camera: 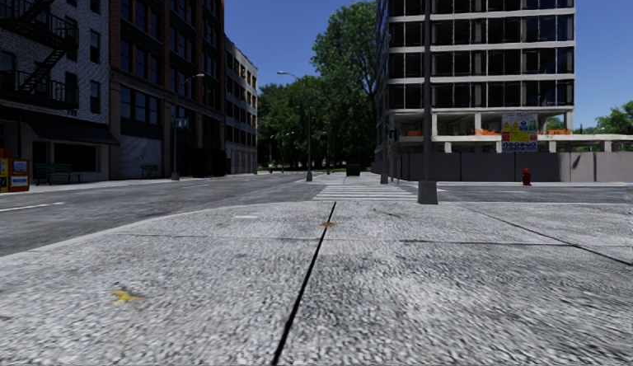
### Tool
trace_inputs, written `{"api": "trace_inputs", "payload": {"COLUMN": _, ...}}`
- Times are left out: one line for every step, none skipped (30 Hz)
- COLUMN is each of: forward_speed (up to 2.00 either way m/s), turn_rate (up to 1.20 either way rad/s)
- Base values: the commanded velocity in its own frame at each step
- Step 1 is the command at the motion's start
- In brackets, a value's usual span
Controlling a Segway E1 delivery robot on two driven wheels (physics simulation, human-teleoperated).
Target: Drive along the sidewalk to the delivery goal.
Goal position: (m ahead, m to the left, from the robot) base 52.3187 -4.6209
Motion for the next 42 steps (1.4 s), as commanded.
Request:
{"api": "trace_inputs", "payload": {"forward_speed": 2.0, "turn_rate": -0.45}}
{"api": "trace_inputs", "payload": {"forward_speed": 2.0, "turn_rate": -0.45}}
{"api": "trace_inputs", "payload": {"forward_speed": 2.0, "turn_rate": -0.45}}
{"api": "trace_inputs", "payload": {"forward_speed": 2.0, "turn_rate": -0.42}}
{"api": "trace_inputs", "payload": {"forward_speed": 2.0, "turn_rate": -0.24}}
{"api": "trace_inputs", "payload": {"forward_speed": 2.0, "turn_rate": 0.0}}
{"api": "trace_inputs", "payload": {"forward_speed": 2.0, "turn_rate": 0.0}}
{"api": "trace_inputs", "payload": {"forward_speed": 2.0, "turn_rate": 0.0}}
{"api": "trace_inputs", "payload": {"forward_speed": 2.0, "turn_rate": 0.0}}
{"api": "trace_inputs", "payload": {"forward_speed": 2.0, "turn_rate": 0.0}}
{"api": "trace_inputs", "payload": {"forward_speed": 2.0, "turn_rate": 0.0}}
{"api": "trace_inputs", "payload": {"forward_speed": 2.0, "turn_rate": 0.0}}
{"api": "trace_inputs", "payload": {"forward_speed": 2.0, "turn_rate": 0.0}}
{"api": "trace_inputs", "payload": {"forward_speed": 2.0, "turn_rate": 0.0}}
{"api": "trace_inputs", "payload": {"forward_speed": 2.0, "turn_rate": 0.0}}
{"api": "trace_inputs", "payload": {"forward_speed": 2.0, "turn_rate": 0.0}}
{"api": "trace_inputs", "payload": {"forward_speed": 2.0, "turn_rate": 0.0}}
{"api": "trace_inputs", "payload": {"forward_speed": 2.0, "turn_rate": 0.0}}
{"api": "trace_inputs", "payload": {"forward_speed": 2.0, "turn_rate": 0.0}}
{"api": "trace_inputs", "payload": {"forward_speed": 2.0, "turn_rate": 0.0}}
{"api": "trace_inputs", "payload": {"forward_speed": 2.0, "turn_rate": 0.0}}
{"api": "trace_inputs", "payload": {"forward_speed": 2.0, "turn_rate": 0.0}}
{"api": "trace_inputs", "payload": {"forward_speed": 2.0, "turn_rate": 0.0}}
{"api": "trace_inputs", "payload": {"forward_speed": 2.0, "turn_rate": 0.0}}
{"api": "trace_inputs", "payload": {"forward_speed": 2.0, "turn_rate": 0.0}}
{"api": "trace_inputs", "payload": {"forward_speed": 2.0, "turn_rate": 0.0}}
{"api": "trace_inputs", "payload": {"forward_speed": 2.0, "turn_rate": 0.0}}
{"api": "trace_inputs", "payload": {"forward_speed": 2.0, "turn_rate": 0.0}}
{"api": "trace_inputs", "payload": {"forward_speed": 2.0, "turn_rate": 0.0}}
{"api": "trace_inputs", "payload": {"forward_speed": 2.0, "turn_rate": 0.0}}
{"api": "trace_inputs", "payload": {"forward_speed": 2.0, "turn_rate": 0.0}}
{"api": "trace_inputs", "payload": {"forward_speed": 2.0, "turn_rate": 0.0}}
{"api": "trace_inputs", "payload": {"forward_speed": 2.0, "turn_rate": 0.0}}
{"api": "trace_inputs", "payload": {"forward_speed": 2.0, "turn_rate": 0.0}}
{"api": "trace_inputs", "payload": {"forward_speed": 2.0, "turn_rate": 0.0}}
{"api": "trace_inputs", "payload": {"forward_speed": 2.0, "turn_rate": 0.0}}
{"api": "trace_inputs", "payload": {"forward_speed": 2.0, "turn_rate": 0.0}}
{"api": "trace_inputs", "payload": {"forward_speed": 2.0, "turn_rate": 0.0}}
{"api": "trace_inputs", "payload": {"forward_speed": 2.0, "turn_rate": -0.02}}
{"api": "trace_inputs", "payload": {"forward_speed": 2.0, "turn_rate": -0.24}}
{"api": "trace_inputs", "payload": {"forward_speed": 2.0, "turn_rate": -0.24}}
{"api": "trace_inputs", "payload": {"forward_speed": 2.0, "turn_rate": -0.41}}
